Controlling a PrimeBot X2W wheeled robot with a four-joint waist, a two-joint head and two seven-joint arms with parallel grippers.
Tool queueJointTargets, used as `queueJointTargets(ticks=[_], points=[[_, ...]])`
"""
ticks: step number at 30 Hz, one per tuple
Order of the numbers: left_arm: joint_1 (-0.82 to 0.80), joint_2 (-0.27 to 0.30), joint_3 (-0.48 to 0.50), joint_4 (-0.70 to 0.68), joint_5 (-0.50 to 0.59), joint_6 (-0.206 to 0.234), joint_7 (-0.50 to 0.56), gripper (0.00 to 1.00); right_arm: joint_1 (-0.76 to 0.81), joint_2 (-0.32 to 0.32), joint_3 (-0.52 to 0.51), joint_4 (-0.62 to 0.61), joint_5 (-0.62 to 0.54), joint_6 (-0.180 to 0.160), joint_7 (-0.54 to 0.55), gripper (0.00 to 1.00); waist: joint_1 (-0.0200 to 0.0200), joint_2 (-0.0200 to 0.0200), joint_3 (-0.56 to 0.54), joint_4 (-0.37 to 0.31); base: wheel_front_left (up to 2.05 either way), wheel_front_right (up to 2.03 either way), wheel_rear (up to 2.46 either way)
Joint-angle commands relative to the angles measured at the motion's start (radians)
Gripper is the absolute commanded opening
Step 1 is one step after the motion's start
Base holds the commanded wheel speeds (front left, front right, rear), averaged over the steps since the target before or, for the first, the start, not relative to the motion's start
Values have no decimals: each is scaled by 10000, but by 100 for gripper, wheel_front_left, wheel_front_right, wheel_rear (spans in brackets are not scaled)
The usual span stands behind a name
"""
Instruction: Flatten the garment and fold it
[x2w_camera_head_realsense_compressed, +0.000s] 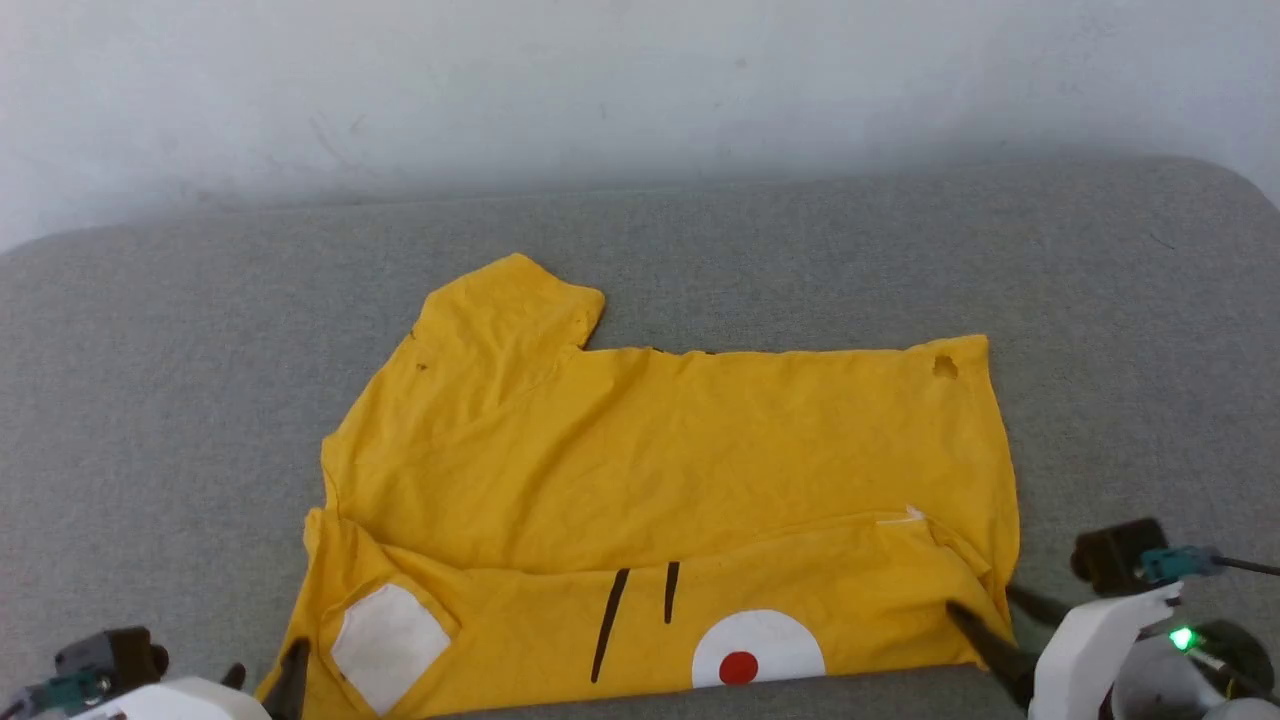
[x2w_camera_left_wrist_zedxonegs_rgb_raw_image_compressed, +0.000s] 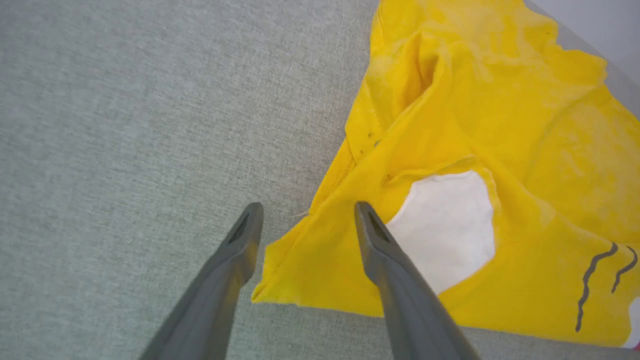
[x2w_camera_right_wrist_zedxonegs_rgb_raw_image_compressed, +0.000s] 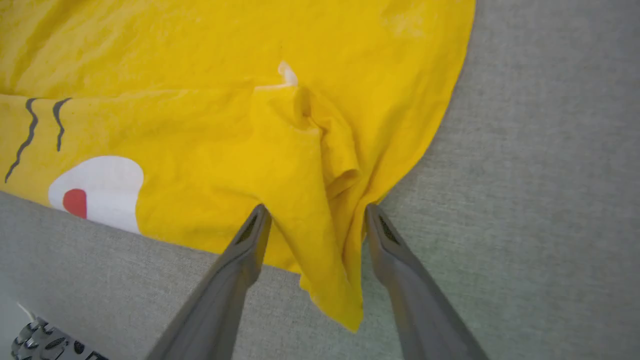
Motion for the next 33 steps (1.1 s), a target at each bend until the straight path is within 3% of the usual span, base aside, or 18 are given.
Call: queueJointTargets(ticks=[1,7,12,18,24,33], points=[[-273,-7,134,56,3,-121,-196,100,122,51,-176,-250,-208,-7,-457,100,0,0,31,-82,0,0,0],[-1025,35,753,-159,-41,-449,-948,100,441,1012,-1507,-1502,-1379,-7,-2671,100,0,0,24,-349,0,0,0],[-2133,148,858,-42,148,-705,-1227,100,162,1722,-1919,-2389,-2260,-7,-3669,100,0,0,303,-728,0,0,0],[-3817,289,596,820,624,-907,-1264,100,-367,2013,-1829,-2898,-2799,-7,-4012,100,0,0,976,-1064,0,0,0],[-6526,298,-157,2123,1231,-1440,-837,100,-1070,2162,-1531,-3229,-3027,-7,-4137,100,0,0,2063,-1360,0,0,0],[-9975,340,-1408,4279,1758,-2507,989,100,-1752,2287,-1091,-2999,-3059,-7,-4200,100,0,0,3241,-2007,0,0,0]])
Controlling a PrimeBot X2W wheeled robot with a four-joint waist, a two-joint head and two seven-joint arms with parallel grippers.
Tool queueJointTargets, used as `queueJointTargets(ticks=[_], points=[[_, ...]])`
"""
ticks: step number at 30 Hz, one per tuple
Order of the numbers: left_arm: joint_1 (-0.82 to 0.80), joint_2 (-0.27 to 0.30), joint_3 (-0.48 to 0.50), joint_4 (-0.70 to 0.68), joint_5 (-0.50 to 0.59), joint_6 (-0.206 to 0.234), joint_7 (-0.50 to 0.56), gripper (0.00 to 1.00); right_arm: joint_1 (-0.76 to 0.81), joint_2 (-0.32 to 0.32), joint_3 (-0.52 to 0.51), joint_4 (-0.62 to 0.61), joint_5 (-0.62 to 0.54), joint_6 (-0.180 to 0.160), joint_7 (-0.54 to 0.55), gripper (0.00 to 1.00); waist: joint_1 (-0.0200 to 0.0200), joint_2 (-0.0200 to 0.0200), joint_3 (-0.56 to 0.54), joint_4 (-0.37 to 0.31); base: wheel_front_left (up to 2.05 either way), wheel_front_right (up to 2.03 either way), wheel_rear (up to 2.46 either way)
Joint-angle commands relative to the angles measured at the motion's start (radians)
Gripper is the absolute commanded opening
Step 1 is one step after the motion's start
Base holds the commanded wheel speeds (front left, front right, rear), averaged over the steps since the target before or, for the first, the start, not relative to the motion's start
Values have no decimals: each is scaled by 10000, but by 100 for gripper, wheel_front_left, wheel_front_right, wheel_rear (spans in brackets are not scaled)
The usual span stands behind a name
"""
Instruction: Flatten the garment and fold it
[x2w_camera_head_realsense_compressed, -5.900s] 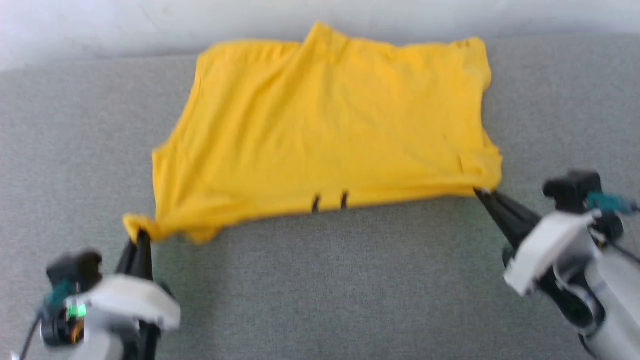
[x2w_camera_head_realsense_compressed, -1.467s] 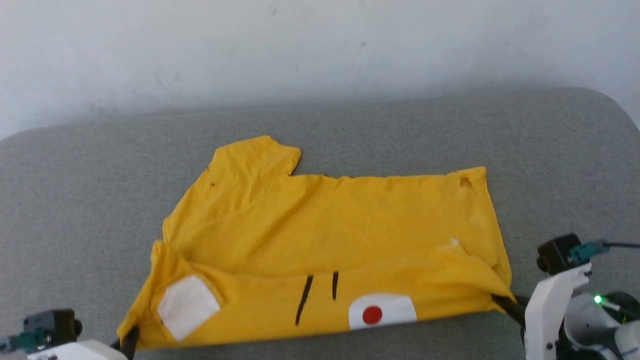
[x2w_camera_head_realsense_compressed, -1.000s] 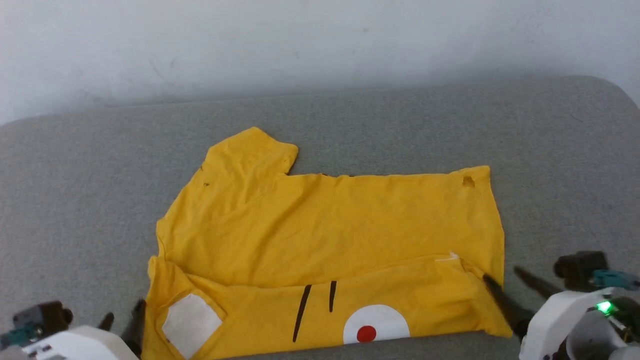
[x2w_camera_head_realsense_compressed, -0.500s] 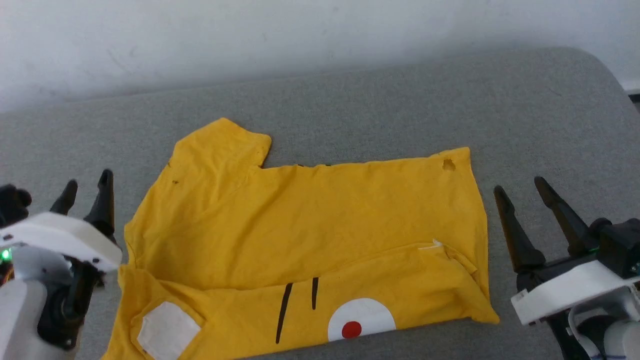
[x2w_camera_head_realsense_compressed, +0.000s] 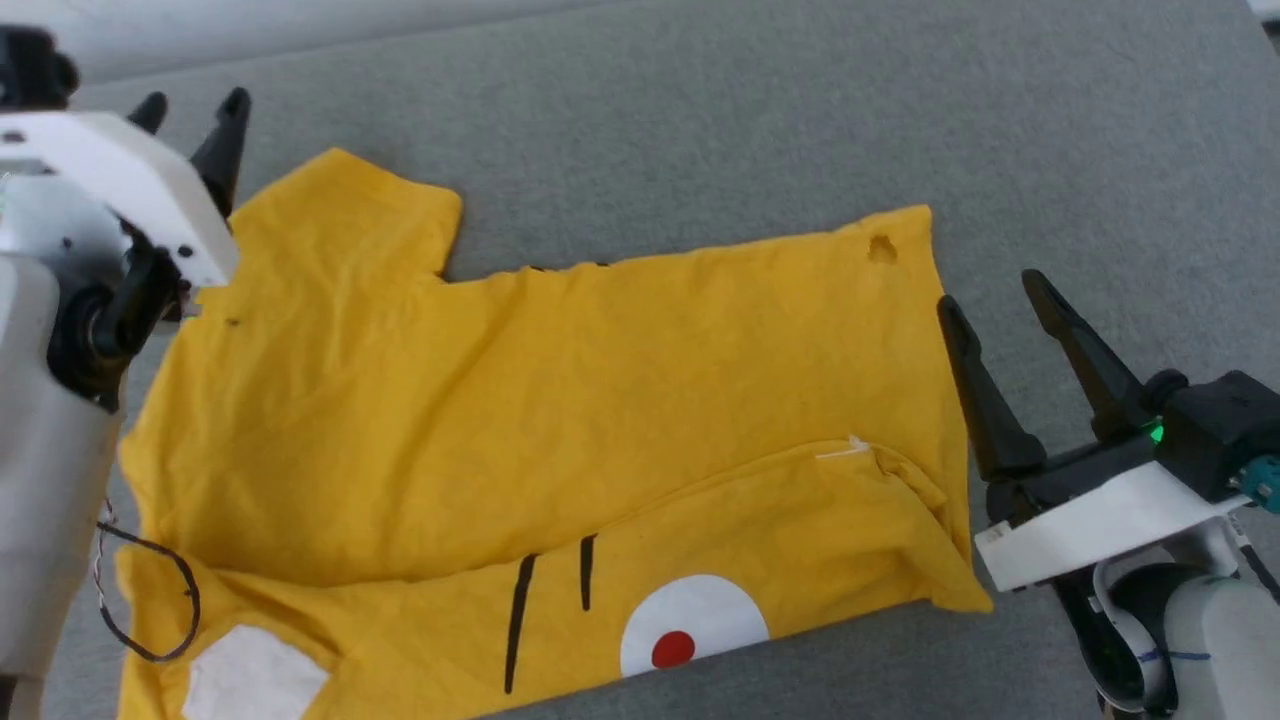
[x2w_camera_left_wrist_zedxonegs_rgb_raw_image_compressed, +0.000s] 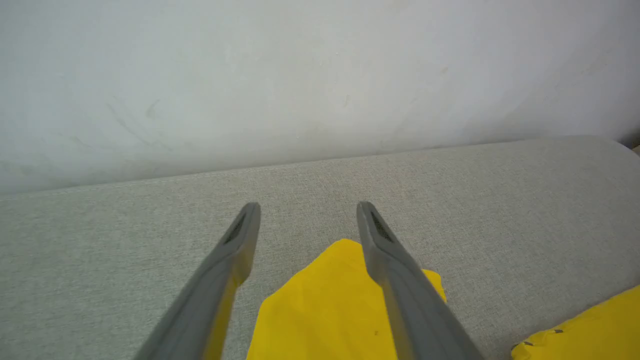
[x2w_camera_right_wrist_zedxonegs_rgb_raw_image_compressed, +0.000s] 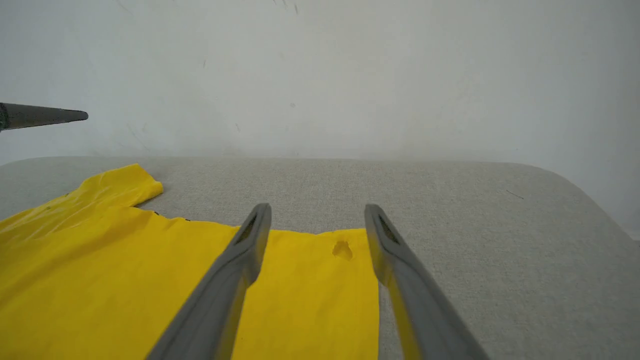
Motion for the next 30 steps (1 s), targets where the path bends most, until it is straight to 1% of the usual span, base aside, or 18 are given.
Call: queueJointTargets(ticks=[1,6,12,13,14,15,16,17,20,22,25,30], points=[[-164,-14,-125,138,140,-87,149,100,-174,51,47,41,-12,-7,-31,100,-4,0,622,-570,0,0,0],[-1040,-54,-811,1135,254,-465,1599,100,-389,108,370,309,79,-7,-132,100,-4,0,1031,-939,0,0,0],[-1233,143,-1658,2350,232,-825,3930,100,-494,151,540,600,256,-7,-208,100,-4,0,1197,-1226,0,0,0],[-1166,160,-1849,2506,201,-900,4477,86,-488,132,542,646,287,-7,-185,100,-4,0,1187,-1243,0,0,0],[-1097,176,-2024,2612,145,-989,5023,38,-486,103,538,678,324,-7,-172,100,-4,0,1171,-1253,0,0,0],[-1042,185,-2131,2684,66,-1023,5478,0,-482,88,517,722,411,-7,-122,100,-4,0,1158,-1254,0,0,0],[-999,180,-2190,2696,-9,-1040,5781,0,-498,54,480,764,498,-7,-58,100,-4,0,1144,-1241,0,0,0],[-988,177,-2199,2650,-37,-1039,5841,0,-534,14,409,815,565,-7,21,100,-4,0,1139,-1219,0,0,0],[-820,134,-2105,2575,-105,-955,5534,0,-853,-159,283,1132,913,-7,342,100,-4,0,1080,-1149,0,0,0],[-681,118,-1946,2534,-182,-888,5118,0,-1227,-269,239,1447,1230,-7,578,100,-4,0,1009,-1079,0,0,0],[-583,60,-1771,2386,-213,-861,4462,0,-2026,-564,330,2243,1801,-7,1163,100,-4,0,915,-848,0,0,0],[-840,-256,-1626,1911,-133,-963,3429,0,-3770,-1261,1056,3729,2663,-7,2291,100,-4,0,860,-171,0,0,0]])
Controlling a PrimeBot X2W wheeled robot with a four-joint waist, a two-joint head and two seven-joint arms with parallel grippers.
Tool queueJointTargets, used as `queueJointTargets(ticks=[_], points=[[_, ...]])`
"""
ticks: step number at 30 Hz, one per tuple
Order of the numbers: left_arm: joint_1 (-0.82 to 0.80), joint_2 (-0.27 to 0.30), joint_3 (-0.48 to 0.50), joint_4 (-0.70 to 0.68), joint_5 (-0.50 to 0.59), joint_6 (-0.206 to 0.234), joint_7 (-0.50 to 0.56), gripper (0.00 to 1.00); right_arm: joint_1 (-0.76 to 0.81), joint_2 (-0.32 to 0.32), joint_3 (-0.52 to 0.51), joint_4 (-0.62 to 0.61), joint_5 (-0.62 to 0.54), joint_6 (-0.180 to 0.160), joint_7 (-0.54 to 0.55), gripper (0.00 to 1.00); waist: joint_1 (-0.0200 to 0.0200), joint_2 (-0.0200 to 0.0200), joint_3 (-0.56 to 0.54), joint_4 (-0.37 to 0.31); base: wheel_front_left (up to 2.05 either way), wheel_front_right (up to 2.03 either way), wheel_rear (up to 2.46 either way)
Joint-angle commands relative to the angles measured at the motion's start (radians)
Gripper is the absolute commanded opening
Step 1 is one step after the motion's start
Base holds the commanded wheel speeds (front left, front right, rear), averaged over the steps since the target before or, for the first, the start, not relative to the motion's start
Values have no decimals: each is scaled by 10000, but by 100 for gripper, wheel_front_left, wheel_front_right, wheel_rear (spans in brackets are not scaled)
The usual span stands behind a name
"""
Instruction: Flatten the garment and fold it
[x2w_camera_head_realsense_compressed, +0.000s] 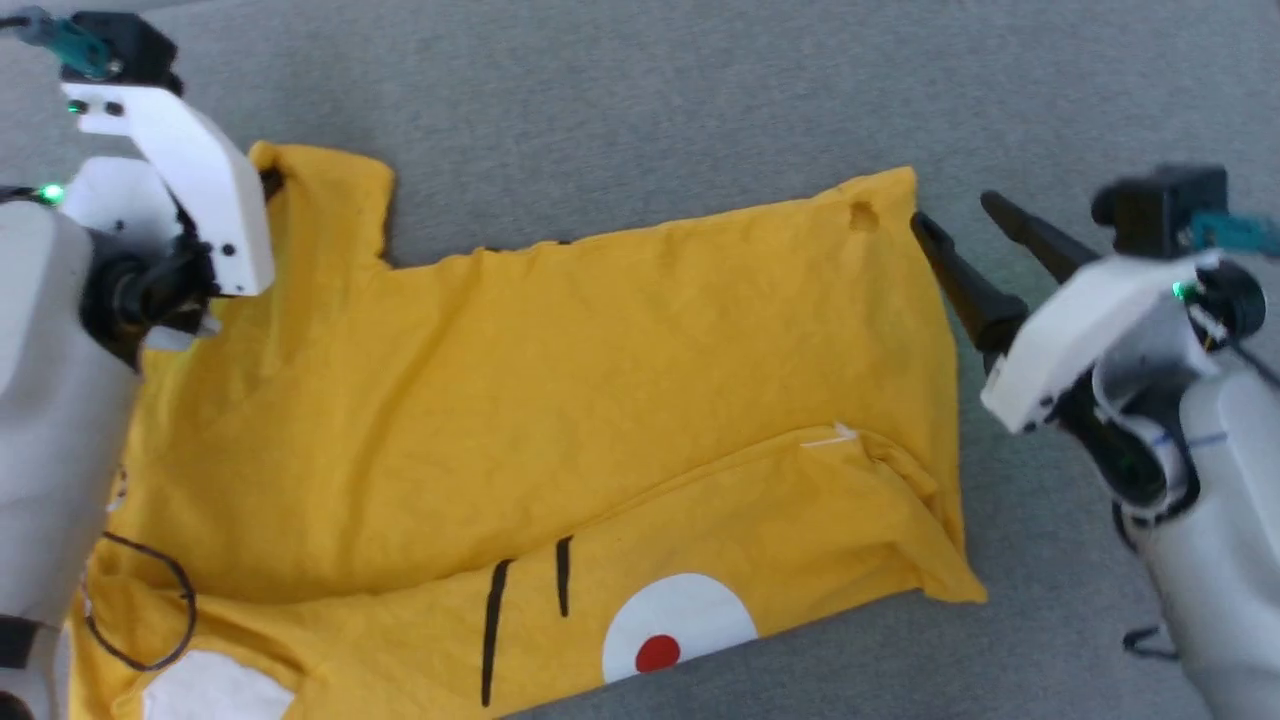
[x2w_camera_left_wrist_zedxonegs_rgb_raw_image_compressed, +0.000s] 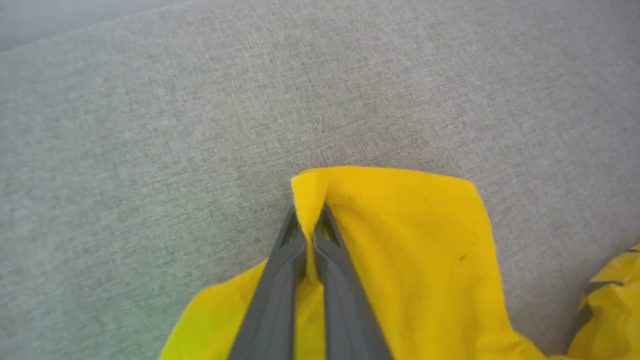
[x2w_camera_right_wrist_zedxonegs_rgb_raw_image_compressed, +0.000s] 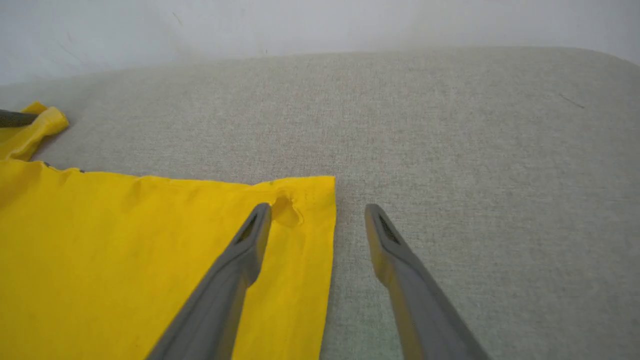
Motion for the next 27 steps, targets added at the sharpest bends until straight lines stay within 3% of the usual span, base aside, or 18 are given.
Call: queueJointTargets(ticks=[1,9,14,15,17,21,27], points=[[472,-160,-172,37,94,-47,-43,0,-415,-127,233,198,142,-7,212,100,-2,0,-57,495,0,0,0],[195,-533,-169,-605,184,-215,-901,0,-2684,-909,2508,1926,875,-7,2470,100,-2,0,93,1353,0,0,0],[285,-665,-165,-710,113,-294,-1212,0,-3252,-1182,3492,3236,1437,-7,4132,100,-2,0,119,1690,0,0,0],[333,-664,-162,-721,95,-306,-1257,0,-3263,-1232,3682,3390,1587,-7,4514,46,-2,0,102,1732,0,0,0],[436,-642,-114,-763,59,-304,-1400,0,-3258,-1347,4044,3525,1857,-7,5200,0,-2,0,58,1790,0,0,0],[594,-537,94,-922,67,-264,-1997,0,-3354,-1611,4341,3143,2197,-7,5417,0,-2,0,-141,1856,0,0,0],[1111,-270,713,-1471,-11,-26,-3292,0,-3393,-2009,3728,2268,1789,-7,3432,0,-2,0,-856,1888,0,0,0]])
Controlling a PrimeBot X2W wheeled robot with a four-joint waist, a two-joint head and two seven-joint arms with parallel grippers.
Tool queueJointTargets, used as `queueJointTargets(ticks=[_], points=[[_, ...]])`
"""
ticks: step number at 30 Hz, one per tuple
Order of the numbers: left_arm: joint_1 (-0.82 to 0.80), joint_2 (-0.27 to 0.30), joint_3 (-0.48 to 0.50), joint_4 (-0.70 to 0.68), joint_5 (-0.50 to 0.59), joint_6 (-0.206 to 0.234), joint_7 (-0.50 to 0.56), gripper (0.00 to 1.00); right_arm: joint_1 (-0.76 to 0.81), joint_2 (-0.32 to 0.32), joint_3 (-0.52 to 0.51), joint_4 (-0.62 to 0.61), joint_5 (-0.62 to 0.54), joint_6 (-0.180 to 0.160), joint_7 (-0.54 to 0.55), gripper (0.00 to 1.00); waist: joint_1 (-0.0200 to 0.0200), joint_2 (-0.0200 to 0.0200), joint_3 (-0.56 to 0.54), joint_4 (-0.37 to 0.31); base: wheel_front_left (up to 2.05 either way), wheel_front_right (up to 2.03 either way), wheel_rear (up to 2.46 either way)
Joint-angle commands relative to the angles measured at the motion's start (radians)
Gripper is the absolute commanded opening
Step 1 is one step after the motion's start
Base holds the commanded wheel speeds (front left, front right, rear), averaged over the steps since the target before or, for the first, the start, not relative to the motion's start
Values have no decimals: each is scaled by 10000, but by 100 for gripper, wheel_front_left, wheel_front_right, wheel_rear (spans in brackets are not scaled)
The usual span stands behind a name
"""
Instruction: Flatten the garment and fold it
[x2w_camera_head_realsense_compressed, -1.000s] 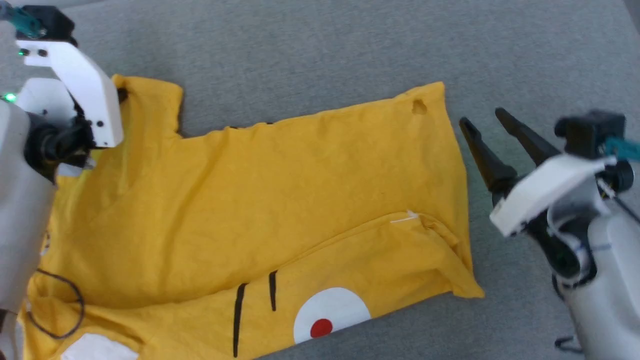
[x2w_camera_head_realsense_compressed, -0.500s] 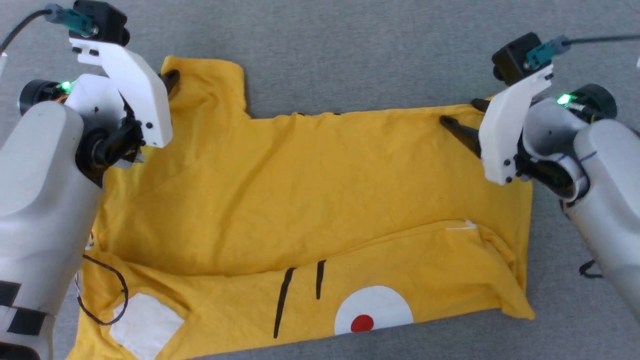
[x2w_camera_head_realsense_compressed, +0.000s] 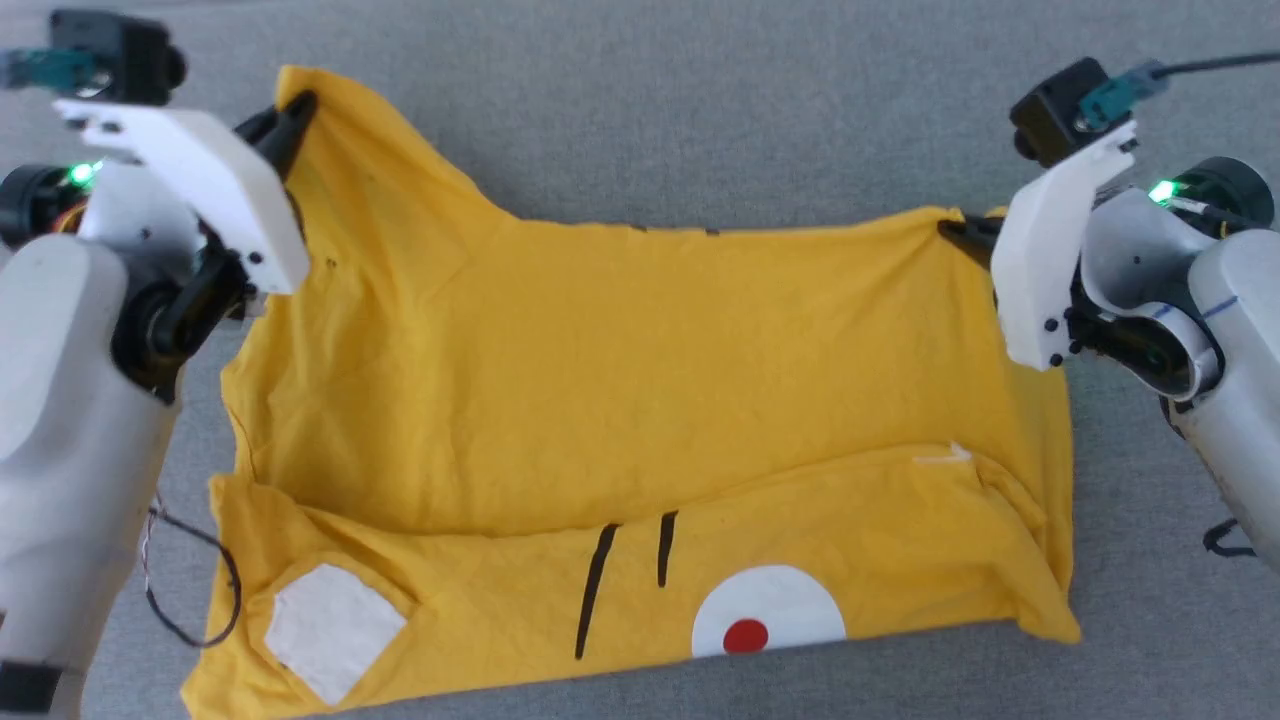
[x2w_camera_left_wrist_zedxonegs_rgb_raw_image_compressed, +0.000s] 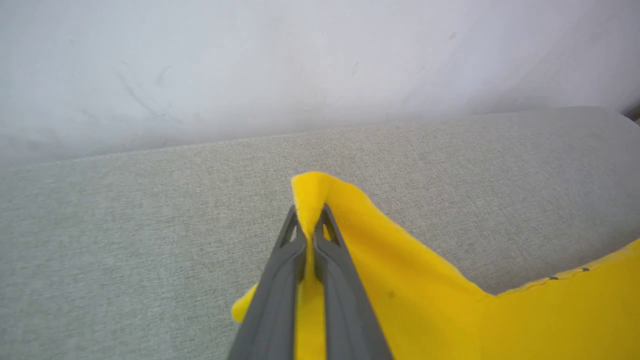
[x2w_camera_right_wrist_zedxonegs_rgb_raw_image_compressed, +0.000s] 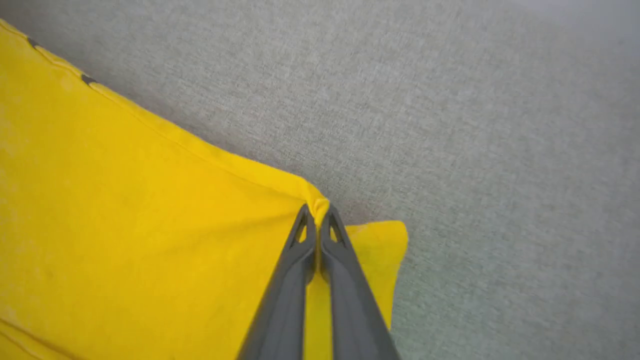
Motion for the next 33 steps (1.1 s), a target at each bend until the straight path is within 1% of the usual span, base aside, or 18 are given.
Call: queueJointTargets(ticks=[1,2,3,4,5,6,12,13,15,16,20,21,22,23,24,25,28,33], points=[[425,110,183,-224,-98,143,-275,0,245,-113,-154,-204,-161,-9,-331,0,-1,0,-491,45,0,0,0],[425,110,183,-224,-98,143,-275,0,245,-113,-154,-204,-161,-9,-331,0,-1,0,-491,45,0,0,0],[667,171,306,-407,-148,224,-471,0,419,-165,-241,-348,-239,-9,-520,0,-1,0,-661,61,0,0,0],[1313,301,635,-868,-358,465,-813,0,880,-243,-445,-691,-337,-9,-829,0,-1,0,-951,79,0,0,0],[1313,301,635,-868,-358,465,-813,0,880,-243,-445,-691,-337,-9,-829,0,-1,0,-951,79,0,0,0],[2165,430,964,-1468,-578,821,-1086,0,1505,-323,-605,-1000,-425,-9,-961,0,-1,0,-1223,105,0,0,0],[5569,678,1546,-3638,-1007,2031,-1654,0,3771,-286,-1378,-1667,-625,-9,-1404,0,-1,0,-1871,278,0,0,0],[5569,678,1546,-3638,-1007,2031,-1654,0,3771,-286,-1378,-1667,-625,-9,-1404,0,-1,0,-1871,278,0,0,0],[7141,524,1533,-4437,-1217,2506,-1773,0,4867,-27,-1839,-1717,-694,-9,-1615,0,-1,0,-2060,358,0,0,0],[7141,524,1533,-4437,-1217,2506,-1773,0,4867,-27,-1839,-1717,-694,-9,-1615,0,-1,0,-2060,358,0,0,0],[8563,130,1439,-4829,-1546,2864,-1943,0,6055,365,-2520,-1700,-839,-9,-1823,0,-1,0,-2216,399,0,0,0],[8803,36,1416,-4810,-1632,2906,-1967,0,6282,471,-2671,-1698,-883,-9,-1868,12,-1,0,-2270,372,0,0,0],[9008,-26,1377,-4782,-1699,2929,-1962,0,6493,564,-2826,-1699,-935,-9,-1915,41,-1,0,-2299,353,0,0,0],[9156,-80,1328,-4759,-1754,2920,-1953,5,6689,652,-2967,-1715,-973,-9,-1958,89,-1,0,-2337,345,0,0,0],[9270,-148,1316,-4727,-1805,2923,-1989,58,6866,756,-3102,-1791,-991,-9,-2075,100,-1,0,-2390,329,0,0,0],[9358,-178,1298,-4703,-1805,2912,-2043,100,7025,854,-3235,-1889,-1013,-9,-2205,100,-1,0,-2432,306,0,0,0],[9544,-225,1324,-4724,-1669,2938,-2370,100,7508,1053,-3594,-2400,-1185,-9,-2634,100,-1,0,-2574,251,0,0,0],[9619,-231,1610,-5003,-794,3083,-3863,100,8364,1403,-4542,-3837,-1252,-9,-3230,100,-1,0,-2832,202,0,0,0]])
